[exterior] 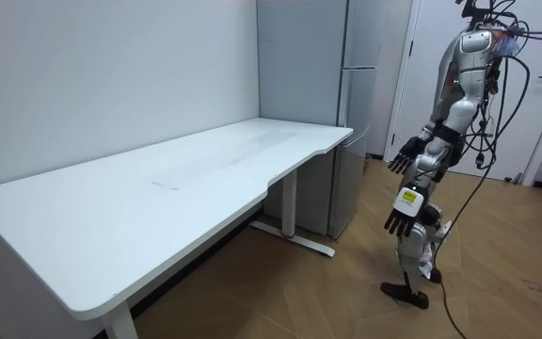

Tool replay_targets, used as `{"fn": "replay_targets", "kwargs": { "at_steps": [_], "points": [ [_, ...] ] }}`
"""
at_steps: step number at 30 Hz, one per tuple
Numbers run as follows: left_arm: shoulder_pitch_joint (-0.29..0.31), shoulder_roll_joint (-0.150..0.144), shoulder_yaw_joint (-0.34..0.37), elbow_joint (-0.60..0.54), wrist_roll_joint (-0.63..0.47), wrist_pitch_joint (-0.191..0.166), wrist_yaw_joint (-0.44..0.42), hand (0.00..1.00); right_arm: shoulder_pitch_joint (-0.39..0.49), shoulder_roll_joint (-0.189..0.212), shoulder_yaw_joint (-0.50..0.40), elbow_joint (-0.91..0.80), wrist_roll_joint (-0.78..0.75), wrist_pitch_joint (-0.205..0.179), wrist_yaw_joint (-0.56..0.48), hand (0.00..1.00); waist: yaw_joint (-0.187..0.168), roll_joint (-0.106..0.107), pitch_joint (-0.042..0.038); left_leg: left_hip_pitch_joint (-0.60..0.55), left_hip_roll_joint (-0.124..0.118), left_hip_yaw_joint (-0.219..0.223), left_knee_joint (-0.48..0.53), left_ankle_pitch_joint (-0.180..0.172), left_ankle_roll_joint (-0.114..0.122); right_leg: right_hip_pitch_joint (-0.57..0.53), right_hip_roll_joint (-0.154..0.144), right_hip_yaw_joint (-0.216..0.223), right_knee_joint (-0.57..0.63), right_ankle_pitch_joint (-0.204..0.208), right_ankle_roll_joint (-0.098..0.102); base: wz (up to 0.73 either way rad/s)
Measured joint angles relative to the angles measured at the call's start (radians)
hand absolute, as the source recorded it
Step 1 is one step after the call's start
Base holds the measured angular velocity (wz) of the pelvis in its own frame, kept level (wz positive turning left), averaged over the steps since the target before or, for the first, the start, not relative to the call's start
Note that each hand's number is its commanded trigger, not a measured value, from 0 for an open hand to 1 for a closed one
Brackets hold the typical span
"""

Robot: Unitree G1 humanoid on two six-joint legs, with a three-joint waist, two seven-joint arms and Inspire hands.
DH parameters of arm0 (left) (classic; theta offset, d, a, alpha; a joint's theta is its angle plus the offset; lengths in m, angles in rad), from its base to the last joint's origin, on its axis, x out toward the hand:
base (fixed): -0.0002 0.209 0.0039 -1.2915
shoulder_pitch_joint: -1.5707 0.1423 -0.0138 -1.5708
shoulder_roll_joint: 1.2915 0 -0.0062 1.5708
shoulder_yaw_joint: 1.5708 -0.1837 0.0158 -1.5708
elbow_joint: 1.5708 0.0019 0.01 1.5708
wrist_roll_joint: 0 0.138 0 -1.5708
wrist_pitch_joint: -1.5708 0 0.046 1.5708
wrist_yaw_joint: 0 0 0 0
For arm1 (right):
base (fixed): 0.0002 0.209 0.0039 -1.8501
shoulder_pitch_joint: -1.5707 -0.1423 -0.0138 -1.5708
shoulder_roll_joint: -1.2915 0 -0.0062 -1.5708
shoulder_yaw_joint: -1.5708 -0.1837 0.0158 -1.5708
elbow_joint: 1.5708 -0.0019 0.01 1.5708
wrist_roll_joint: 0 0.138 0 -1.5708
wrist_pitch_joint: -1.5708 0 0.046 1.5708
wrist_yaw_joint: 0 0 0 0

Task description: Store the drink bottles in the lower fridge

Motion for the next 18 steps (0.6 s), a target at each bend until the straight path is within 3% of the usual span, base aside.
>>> {"fn": "replay_targets", "kwargs": {
  "at_steps": [5,11,18],
  "points": [
    [0.018,-0.008,0.047,0.057,0.033,-0.027,0.006,0.00,-0.010,0.038,-0.078,0.120,-0.098,-0.041,-0.076,0.00,-0.005,0.006,0.0001,0.005,0.000,-0.001,0.011,-0.002,-0.002,0.015,0.001,0.002,-0.017,-0.001,0.000,0.00],
    [0.046,-0.013,0.057,0.090,0.032,-0.010,0.004,0.00,-0.075,0.046,-0.085,0.195,-0.201,-0.046,-0.163,0.00,-0.019,0.018,0.0009,0.020,-0.009,-0.008,0.007,-0.003,0.001,0.025,-0.005,0.002,-0.017,-0.008,0.007,0.04],
    [0.040,-0.015,0.061,0.109,0.034,0.008,-0.038,0.00,-0.096,0.047,-0.092,0.239,-0.208,-0.046,-0.188,0.00,-0.020,0.030,0.0039,0.035,-0.019,-0.022,0.005,-0.005,0.004,0.039,-0.012,-0.002,-0.028,-0.012,0.013,0.04]
  ]
}}
